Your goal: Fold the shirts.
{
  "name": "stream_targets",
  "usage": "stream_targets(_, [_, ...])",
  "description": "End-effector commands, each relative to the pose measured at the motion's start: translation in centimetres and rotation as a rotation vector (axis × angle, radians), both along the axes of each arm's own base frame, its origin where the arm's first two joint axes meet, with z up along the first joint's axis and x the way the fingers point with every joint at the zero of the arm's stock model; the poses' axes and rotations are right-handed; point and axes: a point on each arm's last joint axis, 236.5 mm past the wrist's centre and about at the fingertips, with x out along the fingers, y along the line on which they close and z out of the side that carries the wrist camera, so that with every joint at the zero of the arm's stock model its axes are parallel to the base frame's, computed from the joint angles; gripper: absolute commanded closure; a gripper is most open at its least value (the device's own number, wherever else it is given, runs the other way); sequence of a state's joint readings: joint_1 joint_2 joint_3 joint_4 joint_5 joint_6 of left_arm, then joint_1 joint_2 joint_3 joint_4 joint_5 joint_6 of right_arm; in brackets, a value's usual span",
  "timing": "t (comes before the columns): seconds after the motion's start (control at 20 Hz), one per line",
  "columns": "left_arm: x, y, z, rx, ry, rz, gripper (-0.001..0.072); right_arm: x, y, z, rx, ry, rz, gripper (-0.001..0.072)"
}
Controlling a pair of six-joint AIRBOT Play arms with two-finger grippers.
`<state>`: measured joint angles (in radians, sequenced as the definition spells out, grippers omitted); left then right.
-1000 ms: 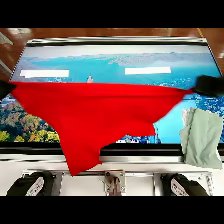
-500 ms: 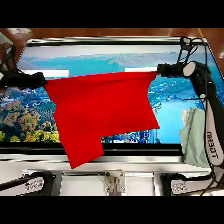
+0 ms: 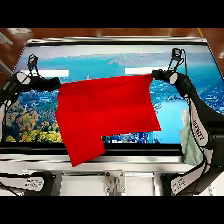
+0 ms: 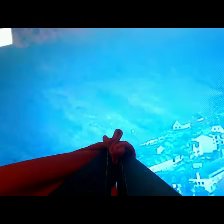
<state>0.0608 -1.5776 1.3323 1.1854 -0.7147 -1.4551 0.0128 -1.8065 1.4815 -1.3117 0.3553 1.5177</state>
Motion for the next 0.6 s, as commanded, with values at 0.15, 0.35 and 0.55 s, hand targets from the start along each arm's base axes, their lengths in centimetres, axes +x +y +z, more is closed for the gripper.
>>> stream_targets(0.15, [1.5,-1.0,-3.3,0.002,-0.003,0.006,0.0671,-0.6,0.2,-2.7,0.018,0.065,-0.004,0.0655])
stream_targets(0.35, [-0.6,-1.2,-5.4,0.022,0.106,-0.042,0.0669,-1.7,0.6,-3.8,0.023,0.131,0.012,0.0655])
stream_targets(0.55, [-3.8,-1.4,-6.9,0.040,0.244,-0.101,0.0665,-4.5,1.3,-6.0,0.030,0.279,0.049,0.0655])
